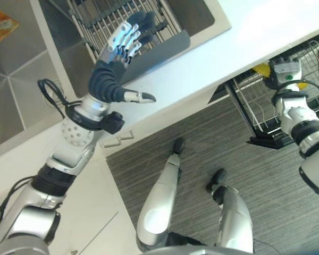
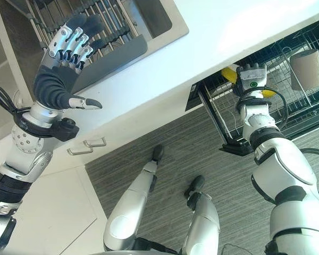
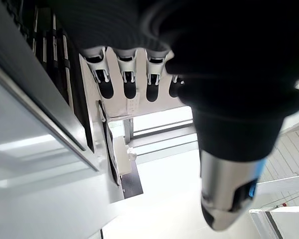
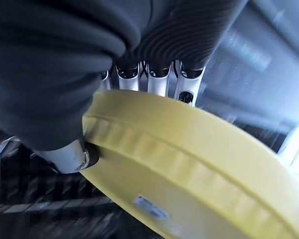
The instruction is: Place the dishes in the dishwasher.
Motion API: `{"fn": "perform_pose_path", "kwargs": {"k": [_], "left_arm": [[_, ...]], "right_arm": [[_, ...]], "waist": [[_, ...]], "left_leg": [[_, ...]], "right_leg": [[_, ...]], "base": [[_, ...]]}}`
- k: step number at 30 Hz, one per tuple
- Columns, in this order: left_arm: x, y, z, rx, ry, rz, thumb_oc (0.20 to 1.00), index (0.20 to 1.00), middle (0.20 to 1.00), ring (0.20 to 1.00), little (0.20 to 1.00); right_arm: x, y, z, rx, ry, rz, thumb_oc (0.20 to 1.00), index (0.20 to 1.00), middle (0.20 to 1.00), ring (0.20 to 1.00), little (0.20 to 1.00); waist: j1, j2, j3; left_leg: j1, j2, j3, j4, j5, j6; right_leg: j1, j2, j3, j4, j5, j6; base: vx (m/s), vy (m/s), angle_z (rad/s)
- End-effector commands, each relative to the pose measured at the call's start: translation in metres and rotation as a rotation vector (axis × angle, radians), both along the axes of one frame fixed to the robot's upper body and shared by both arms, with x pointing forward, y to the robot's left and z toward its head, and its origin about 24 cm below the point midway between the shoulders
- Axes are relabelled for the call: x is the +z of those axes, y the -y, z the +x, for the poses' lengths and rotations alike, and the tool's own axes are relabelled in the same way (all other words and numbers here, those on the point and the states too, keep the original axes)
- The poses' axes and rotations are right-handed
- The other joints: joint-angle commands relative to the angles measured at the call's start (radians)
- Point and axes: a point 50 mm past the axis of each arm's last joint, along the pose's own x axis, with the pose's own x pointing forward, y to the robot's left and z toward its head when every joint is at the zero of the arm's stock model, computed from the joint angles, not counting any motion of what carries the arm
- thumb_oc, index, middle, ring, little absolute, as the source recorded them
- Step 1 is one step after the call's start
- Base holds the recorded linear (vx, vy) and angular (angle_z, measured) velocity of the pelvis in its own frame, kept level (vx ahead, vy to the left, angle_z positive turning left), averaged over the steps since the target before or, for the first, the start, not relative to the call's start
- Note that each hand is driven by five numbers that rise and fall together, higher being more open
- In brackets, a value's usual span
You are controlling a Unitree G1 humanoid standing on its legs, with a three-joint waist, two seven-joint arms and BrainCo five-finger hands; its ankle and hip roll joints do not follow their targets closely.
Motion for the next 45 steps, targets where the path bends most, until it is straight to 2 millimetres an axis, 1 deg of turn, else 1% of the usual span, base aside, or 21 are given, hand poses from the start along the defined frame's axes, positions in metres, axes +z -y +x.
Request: {"fn": "perform_pose_path", "kwargs": {"k": [1,2,5,7,9,13,14,16,17,19,24,28,32,37,38,39,41,45], "left_arm": [[0.016,0.004,-0.013,-0.054,0.128,-0.062,1.0,1.0,1.0,1.0,1.0],[0.015,0.005,-0.013,-0.054,0.13,-0.067,1.0,1.0,1.0,1.0,1.0],[0.013,0.008,-0.011,-0.044,0.13,-0.077,1.0,1.0,1.0,1.0,1.0],[0.013,0.01,-0.009,-0.035,0.132,-0.081,1.0,1.0,1.0,1.0,1.0],[0.014,0.012,-0.007,-0.031,0.13,-0.084,1.0,1.0,1.0,1.0,1.0],[0.015,0.014,-0.004,-0.023,0.13,-0.091,1.0,1.0,1.0,1.0,1.0],[0.016,0.016,-0.003,-0.022,0.13,-0.09,1.0,1.0,1.0,1.0,1.0],[0.016,0.018,-0.001,-0.021,0.132,-0.088,1.0,1.0,1.0,1.0,1.0],[0.016,0.019,-0.001,-0.02,0.133,-0.091,1.0,1.0,1.0,1.0,1.0],[0.016,0.018,0.001,-0.019,0.133,-0.091,1.0,1.0,1.0,1.0,1.0],[0.014,0.02,0.001,-0.026,0.13,-0.089,1.0,1.0,1.0,1.0,1.0],[0.014,0.024,0.0,-0.03,0.137,-0.085,1.0,1.0,1.0,1.0,1.0],[0.013,0.023,0.002,-0.04,0.112,-0.106,1.0,1.0,1.0,1.0,1.0],[0.01,0.024,0.002,-0.034,0.11,-0.1,1.0,1.0,1.0,1.0,1.0],[0.01,0.025,0.001,-0.033,0.111,-0.1,1.0,1.0,1.0,1.0,1.0],[0.01,0.025,0.002,-0.031,0.112,-0.103,1.0,1.0,1.0,1.0,1.0],[0.01,0.028,0.002,-0.029,0.111,-0.109,1.0,1.0,1.0,1.0,1.0],[0.009,0.037,0.002,-0.022,0.109,-0.12,1.0,1.0,1.0,1.0,1.0]], "right_arm": [[0.073,0.016,-0.017,-0.139,0.398,-0.127,0.2,0.2,0.2,0.2,0.2],[0.079,0.018,-0.021,-0.15,0.468,-0.142,0.2,0.2,0.2,0.2,0.2],[0.088,0.021,-0.028,-0.17,0.582,-0.154,0.2,0.2,0.2,0.2,0.2],[0.092,0.021,-0.03,-0.163,0.623,-0.156,0.2,0.2,0.2,0.2,0.2],[0.098,0.017,-0.03,-0.136,0.653,-0.16,0.2,0.2,0.2,0.2,0.2],[0.097,0.009,-0.024,-0.034,0.603,-0.131,0.2,0.2,0.2,0.2,0.2],[0.094,0.0,-0.017,0.038,0.539,-0.124,0.2,0.2,0.2,0.2,0.2],[0.088,-0.011,-0.01,0.117,0.452,-0.109,0.2,0.2,0.2,0.2,0.2],[0.081,-0.017,-0.006,0.154,0.406,-0.092,0.2,0.2,0.2,0.2,0.2],[0.076,-0.023,-0.003,0.178,0.386,-0.085,0.2,0.2,0.2,0.2,0.2],[0.071,-0.03,0.001,0.198,0.36,-0.08,0.2,0.2,0.2,0.2,0.2],[0.072,-0.038,0.003,0.207,0.361,-0.081,0.2,0.2,0.2,0.2,0.2],[0.07,-0.036,0.004,0.183,0.34,-0.06,0.2,0.2,0.2,0.2,0.2],[0.065,-0.027,0.003,0.135,0.353,0.028,0.2,0.2,0.2,0.2,0.2],[0.064,-0.024,0.002,0.127,0.359,0.046,0.313,0.313,0.313,0.313,0.313],[0.062,-0.016,0.0,0.081,0.381,0.146,1.0,1.0,1.0,1.0,1.0],[0.059,-0.014,0.0,0.066,0.383,0.179,1.0,1.0,1.0,1.0,1.0],[0.049,-0.006,-0.001,0.004,0.446,0.407,1.0,1.0,1.0,1.0,1.0]], "waist": [[0.002,0.025,-0.019],[0.0,0.027,-0.019],[-0.008,0.03,-0.019],[-0.012,0.029,-0.019],[-0.016,0.03,-0.019],[-0.021,0.029,-0.019],[-0.022,0.029,-0.019],[-0.022,0.028,-0.019],[-0.021,0.031,-0.019],[-0.019,0.037,-0.019],[-0.011,0.049,-0.019],[-0.004,0.052,-0.019],[-0.001,0.052,-0.019],[-0.003,0.053,-0.019],[-0.004,0.053,-0.019],[-0.008,0.054,-0.019],[-0.011,0.055,-0.019],[-0.019,0.062,-0.019]], "left_leg": [[-0.045,-0.029,-0.037,0.042,-0.081,0.047],[-0.049,-0.031,-0.037,0.039,-0.08,0.048],[-0.057,-0.03,-0.034,0.041,-0.081,0.049],[-0.065,-0.028,-0.032,0.042,-0.082,0.049],[-0.071,-0.027,-0.029,0.044,-0.081,0.049],[-0.077,-0.025,-0.025,0.046,-0.082,0.047],[-0.079,-0.024,-0.025,0.046,-0.084,0.047],[-0.083,-0.025,-0.024,0.048,-0.084,0.046],[-0.086,-0.025,-0.023,0.047,-0.082,0.045],[-0.09,-0.027,-0.024,0.047,-0.081,0.046],[-0.097,-0.035,-0.03,0.049,-0.08,0.045],[-0.102,-0.039,-0.033,0.049,-0.078,0.046],[-0.108,-0.039,-0.037,0.048,-0.077,0.046],[-0.113,-0.036,-0.035,0.053,-0.08,0.047],[-0.115,-0.036,-0.035,0.054,-0.08,0.047],[-0.119,-0.035,-0.034,0.057,-0.081,0.047],[-0.118,-0.035,-0.032,0.056,-0.083,0.047],[-0.121,-0.035,-0.028,0.058,-0.087,0.05]], "right_leg": [[-0.031,-0.024,0.005,-0.019,0.096,0.037],[-0.036,-0.022,0.008,-0.022,0.097,0.037],[-0.043,-0.021,0.012,-0.025,0.098,0.038],[-0.051,-0.022,0.014,-0.027,0.1,0.038],[-0.058,-0.024,0.018,-0.028,0.101,0.038],[-0.069,-0.025,0.023,-0.026,0.101,0.038],[-0.075,-0.026,0.025,-0.022,0.1,0.036],[-0.08,-0.026,0.026,-0.021,0.099,0.037],[-0.087,-0.026,0.028,-0.017,0.099,0.036],[-0.095,-0.029,0.029,-0.01,0.098,0.034],[-0.102,-0.034,0.026,0.001,0.095,0.034],[-0.107,-0.038,0.022,0.003,0.098,0.035],[-0.112,-0.04,0.02,0.005,0.101,0.037],[-0.118,-0.041,0.021,0.009,0.104,0.036],[-0.12,-0.041,0.023,0.01,0.105,0.035],[-0.124,-0.039,0.025,0.011,0.105,0.034],[-0.125,-0.037,0.028,0.009,0.105,0.033],[-0.135,-0.036,0.031,0.017,0.102,0.03]], "base": [[0.0,0.0,0.0],[0.0,0.0,0.0],[0.0,0.0,0.0],[-0.01,0.015,-0.02],[-0.01,0.038,-0.05],[-0.01,0.022,-0.05],[0.0,0.0,0.0],[0.0,0.0,0.0],[0.0,0.0,0.0],[0.0,0.0,0.0],[0.0,0.0,0.0],[0.01,-0.001,0.0],[0.02,-0.003,0.02],[0.0,0.0,0.0],[0.0,0.0,0.0],[0.0,0.0,0.0],[0.0,0.015,0.0],[0.0,0.016,0.0]]}}
